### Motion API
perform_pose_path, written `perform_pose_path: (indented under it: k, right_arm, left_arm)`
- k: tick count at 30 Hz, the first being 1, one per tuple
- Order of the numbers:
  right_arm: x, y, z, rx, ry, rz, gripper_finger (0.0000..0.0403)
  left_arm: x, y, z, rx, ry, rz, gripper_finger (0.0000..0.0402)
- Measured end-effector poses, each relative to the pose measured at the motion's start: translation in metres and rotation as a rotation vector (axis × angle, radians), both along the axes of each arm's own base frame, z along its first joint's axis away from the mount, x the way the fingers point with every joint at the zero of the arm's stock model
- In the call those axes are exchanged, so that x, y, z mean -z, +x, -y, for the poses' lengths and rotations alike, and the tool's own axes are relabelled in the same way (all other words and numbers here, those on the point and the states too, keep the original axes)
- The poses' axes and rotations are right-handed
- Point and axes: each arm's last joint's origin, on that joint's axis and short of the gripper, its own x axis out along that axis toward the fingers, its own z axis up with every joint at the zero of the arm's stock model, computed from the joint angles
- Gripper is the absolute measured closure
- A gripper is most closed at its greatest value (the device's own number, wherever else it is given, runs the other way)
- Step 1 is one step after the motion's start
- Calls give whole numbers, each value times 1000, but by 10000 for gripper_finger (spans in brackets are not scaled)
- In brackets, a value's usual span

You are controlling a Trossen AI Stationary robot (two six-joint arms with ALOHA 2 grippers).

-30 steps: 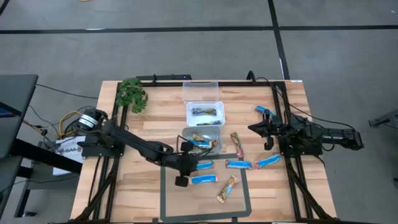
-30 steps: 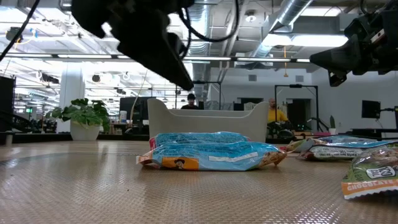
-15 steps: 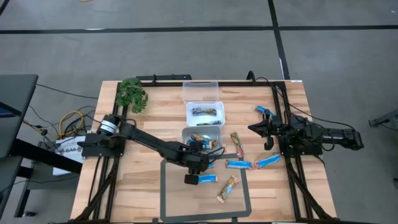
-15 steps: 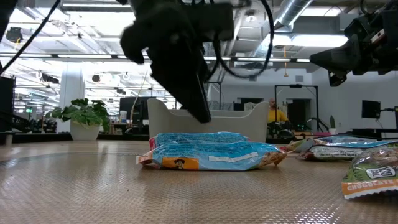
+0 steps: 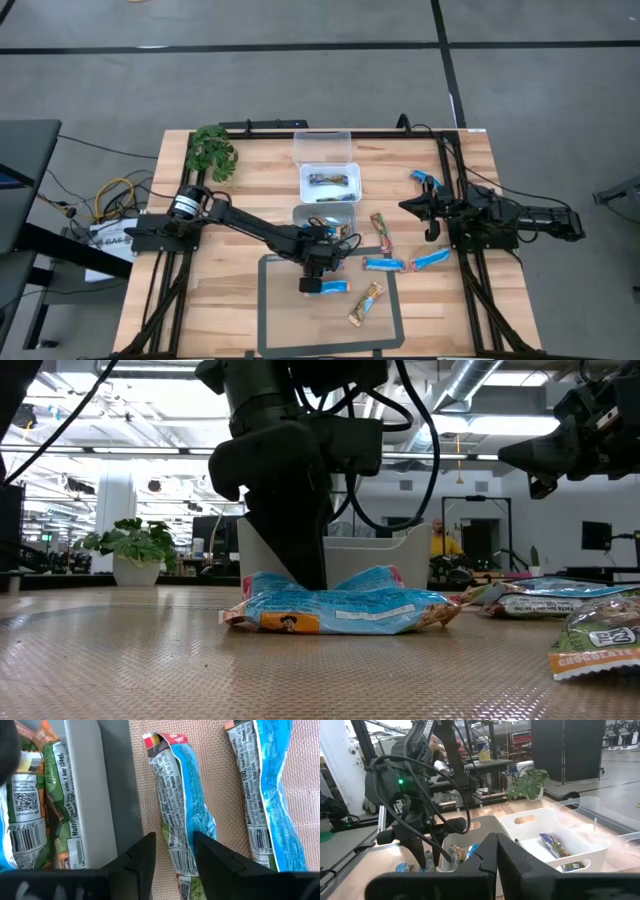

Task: Pick and place Granola Bars by type
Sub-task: Put the red granola bar into the transparent bin

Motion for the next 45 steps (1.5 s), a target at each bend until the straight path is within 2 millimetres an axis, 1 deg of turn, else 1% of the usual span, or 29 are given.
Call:
perform_pose_path:
  k: [7,14,21,28,32,41,43,45]
  right_arm:
    - [0,0,0,0,0,0,403]
    - [0,0,0,0,0,0,403]
    - [0,0,0,0,0,0,403]
    - [0,0,0,0,0,0,403]
    - [0,0,0,0,0,0,403]
    - [0,0,0,0,0,0,403]
    - [0,0,0,0,0,0,403]
    - [0,0,0,0,0,0,403]
  left_arm:
    - [0,-1,2,20,-72,-21,275]
    - [-1,-1,3,24,-80,-26,275]
    - [-2,-1,6,62,-171,-43,275]
    - [-2,-1,7,66,-174,-43,280]
    - [-2,-1,7,61,-158,-39,304]
    - [-2,-1,7,68,-135,-32,392]
    - [-2,-1,7,69,-134,-32,398]
    - [-2,-1,7,69,-134,-32,394]
